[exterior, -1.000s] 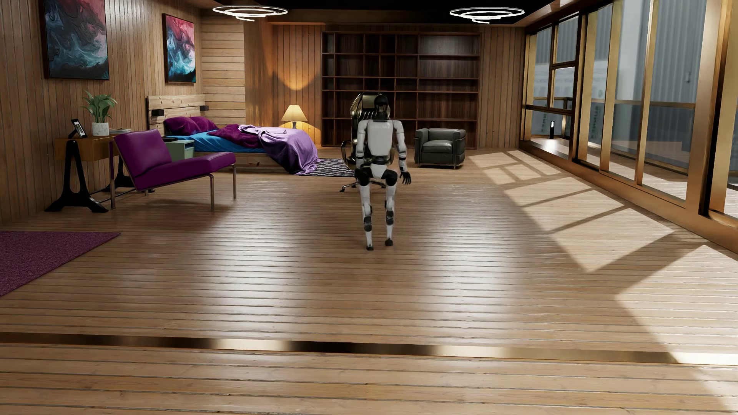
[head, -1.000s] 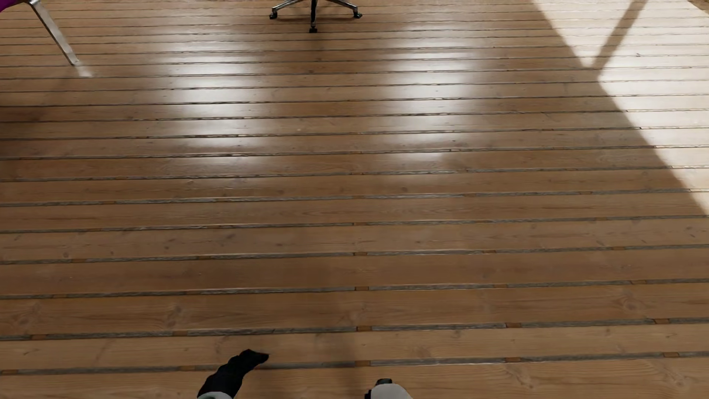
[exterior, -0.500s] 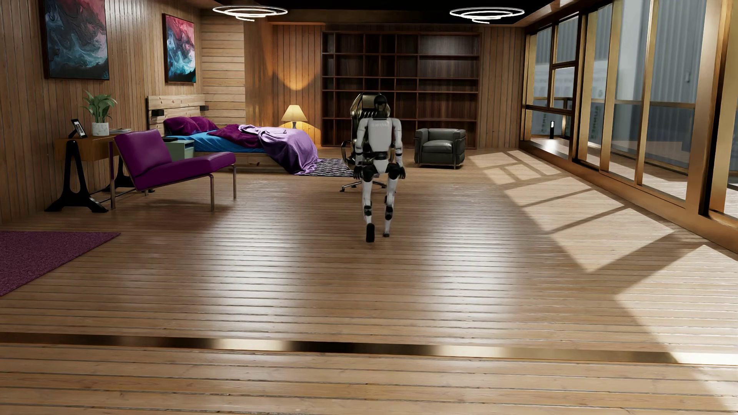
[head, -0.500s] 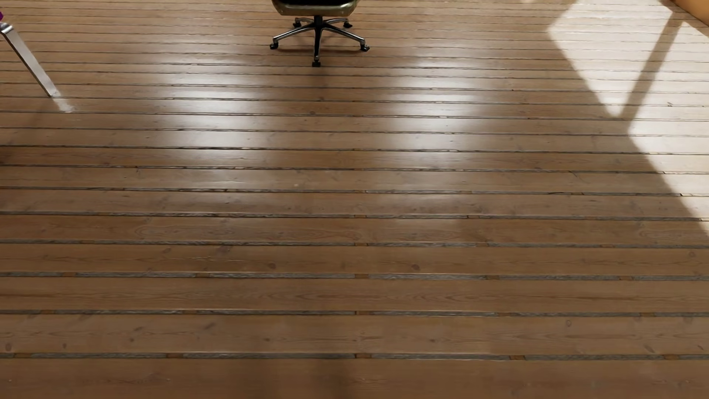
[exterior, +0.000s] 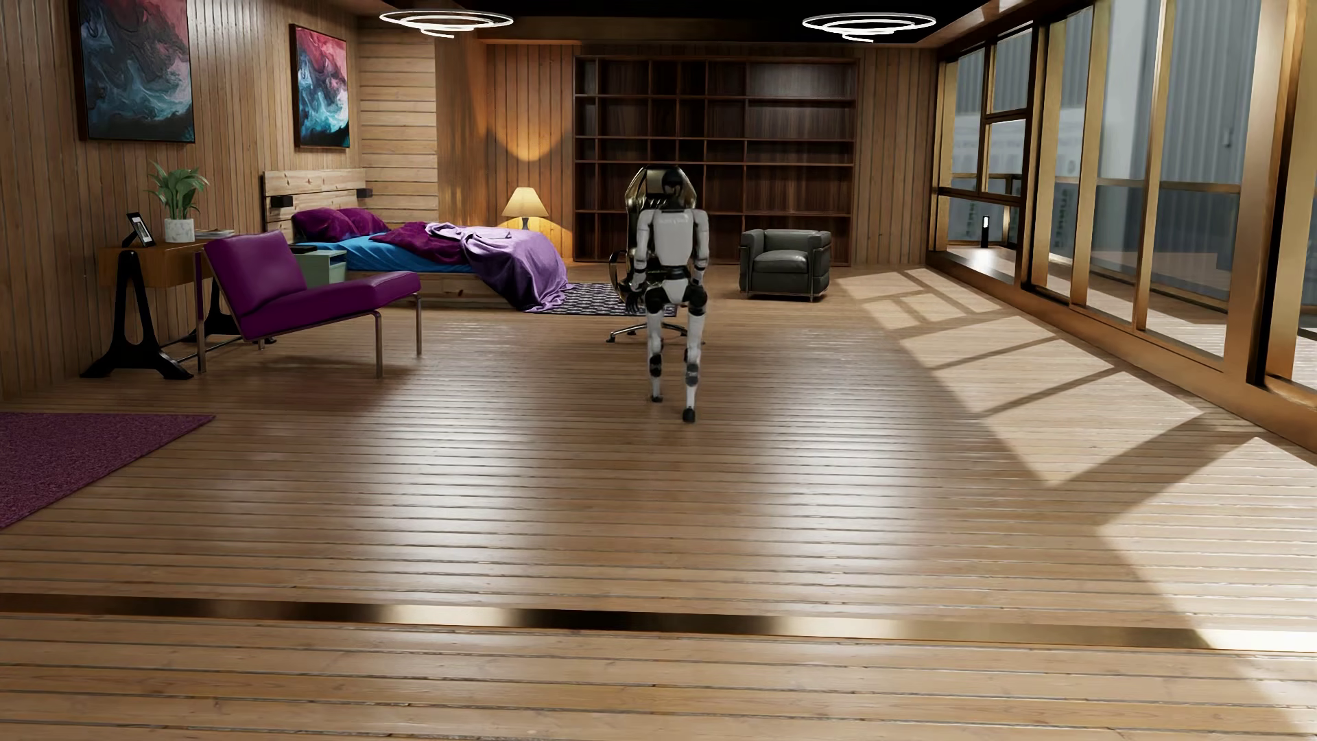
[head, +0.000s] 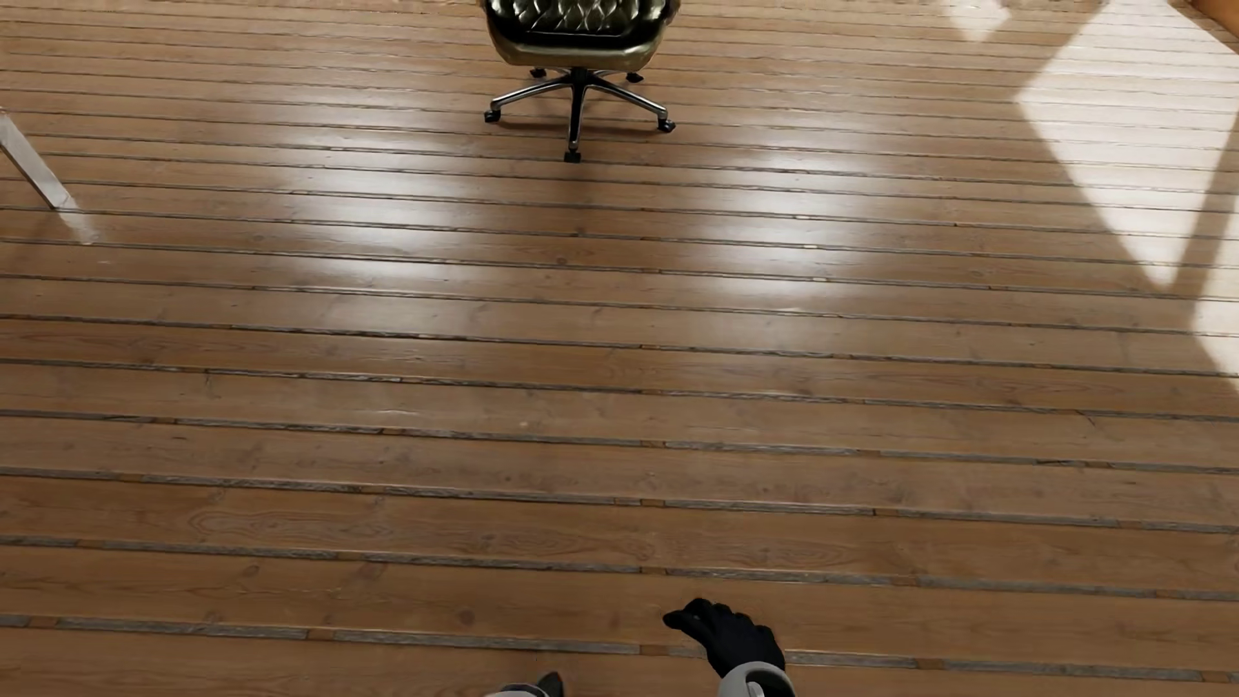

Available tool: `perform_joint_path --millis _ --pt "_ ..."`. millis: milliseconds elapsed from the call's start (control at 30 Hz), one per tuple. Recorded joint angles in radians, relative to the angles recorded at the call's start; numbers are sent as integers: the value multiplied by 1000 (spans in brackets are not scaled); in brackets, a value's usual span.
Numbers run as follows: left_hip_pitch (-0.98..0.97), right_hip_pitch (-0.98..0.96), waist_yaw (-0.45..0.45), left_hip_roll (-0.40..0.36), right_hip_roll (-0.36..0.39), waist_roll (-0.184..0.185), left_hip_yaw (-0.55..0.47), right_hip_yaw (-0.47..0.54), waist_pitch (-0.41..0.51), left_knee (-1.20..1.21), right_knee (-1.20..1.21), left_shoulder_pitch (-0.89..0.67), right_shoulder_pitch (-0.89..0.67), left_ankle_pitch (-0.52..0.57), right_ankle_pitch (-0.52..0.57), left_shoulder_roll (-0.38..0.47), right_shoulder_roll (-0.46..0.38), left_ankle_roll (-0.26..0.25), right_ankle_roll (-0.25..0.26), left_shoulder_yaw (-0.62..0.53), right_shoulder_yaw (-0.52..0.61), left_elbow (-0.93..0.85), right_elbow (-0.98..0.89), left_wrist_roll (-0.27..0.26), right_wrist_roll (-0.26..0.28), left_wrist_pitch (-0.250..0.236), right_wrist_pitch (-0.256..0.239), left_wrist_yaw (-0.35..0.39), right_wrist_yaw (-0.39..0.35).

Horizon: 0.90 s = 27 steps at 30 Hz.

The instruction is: Approach the blue officechair

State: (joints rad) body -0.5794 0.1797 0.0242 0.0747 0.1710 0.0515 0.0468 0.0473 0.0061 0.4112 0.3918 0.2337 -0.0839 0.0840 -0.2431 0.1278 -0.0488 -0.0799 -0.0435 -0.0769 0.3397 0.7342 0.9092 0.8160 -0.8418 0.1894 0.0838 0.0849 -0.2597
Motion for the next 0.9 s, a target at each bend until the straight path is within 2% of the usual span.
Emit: perform_joint_path --millis 33,100,133,167,200,233,267,300,367,433,467,533,567,600,633,667,733,800,833,867,900 --pt "12 5 5 -25 -24 -16 9 1 -3 53 59 -3 29 -26 63 -14 1 44 18 14 -15 18 33 2 -1 7 31 2 -6" --pt "68 -73 16 -70 -86 -51 55 16 -3 96 295 -23 76 -105 280 -49 -16 95 146 46 -16 46 92 1 -23 22 71 2 15" --pt "101 -151 23 -87 -122 -67 88 22 -1 103 461 -11 80 -139 386 -61 -43 112 237 60 14 59 118 -3 -55 -3 67 18 36" --pt "138 -243 30 -102 -161 -83 123 23 2 101 621 -15 80 -171 498 -71 -75 122 279 68 46 70 127 -1 -88 -23 51 27 50" --pt "182 -333 33 -115 -194 -98 151 22 6 91 750 -26 82 -200 522 -74 -104 129 268 65 58 77 116 7 -99 -39 32 31 56" --pt "225 -424 33 -131 -216 -111 171 23 11 83 844 -42 89 -229 469 -73 -130 131 252 56 42 84 88 20 -82 -52 17 32 58" --pt "269 -502 28 -148 -222 -122 181 22 16 74 892 -66 108 -256 413 -71 -149 132 220 41 7 89 41 35 -49 -55 11 29 54" --pt "312 -571 19 -164 -220 -129 182 24 20 66 894 -95 134 -284 357 -67 -167 132 210 30 -40 101 -13 51 -11 -63 8 27 44" --pt "393 -686 -6 -193 -204 -139 170 34 26 52 787 -143 184 -335 201 -59 -175 135 148 11 -134 97 -119 71 64 -82 13 25 15" --pt "471 -754 -34 -214 -205 -144 147 28 28 24 538 -178 227 -373 145 -48 -167 138 125 -4 -189 61 -199 71 107 -105 15 35 -6" --pt "512 -766 -48 -222 -213 -145 133 14 28 1 376 -191 235 -385 142 -40 -154 138 97 -13 -191 42 -216 62 106 -114 22 42 -17" --pt "597 -748 -71 -236 -223 -146 103 -28 24 -56 16 -214 257 -391 202 -28 -144 136 89 -32 -177 14 -226 42 81 -121 20 51 -31" --pt "635 -731 -80 -241 -218 -145 86 -41 22 -76 -132 -222 267 -391 220 -24 -140 134 103 -41 -170 6 -220 34 62 -121 18 57 -41" --pt "671 -722 -88 -246 -214 -143 70 -51 20 -76 -206 -227 279 -397 216 -24 -133 131 117 -50 -169 1 -206 29 45 -121 18 69 -52" --pt "702 -721 -95 -245 -206 -140 52 -53 17 -69 -193 -226 290 -403 228 -23 -122 126 109 -57 -174 1 -187 27 35 -119 18 84 -61" --pt "731 -724 -102 -239 -192 -135 34 -42 14 -54 -139 -218 303 -395 287 -23 -106 120 44 -63 -183 3 -163 26 28 -115 20 95 -69" --pt "776 -694 -110 -204 -170 -112 11 -56 4 11 -49 -175 326 -314 378 -28 -69 100 15 -42 -200 13 -101 6 20 -95 28 103 -78" --pt "736 -649 -112 -147 -132 -76 -7 -87 -1 200 8 -116 330 -125 336 -33 -43 -3 -5 -17 -196 42 -26 -30 3 -71 30 86 -71" --pt "667 -619 -112 -111 -113 -59 -12 -107 0 358 19 -98 321 -4 301 -13 -36 -44 -16 -47 -183 57 6 -18 -14 -75 24 52 -64" --pt "584 -590 -113 -63 -94 -43 -6 -128 3 519 27 -86 306 110 268 25 -32 -123 -27 -101 -168 59 26 17 -32 -95 15 12 -60" --pt "499 -561 -112 -5 -76 -27 11 -145 7 656 31 -71 282 214 236 70 -27 -164 -30 -145 -160 41 44 47 -49 -125 3 -16 -60"
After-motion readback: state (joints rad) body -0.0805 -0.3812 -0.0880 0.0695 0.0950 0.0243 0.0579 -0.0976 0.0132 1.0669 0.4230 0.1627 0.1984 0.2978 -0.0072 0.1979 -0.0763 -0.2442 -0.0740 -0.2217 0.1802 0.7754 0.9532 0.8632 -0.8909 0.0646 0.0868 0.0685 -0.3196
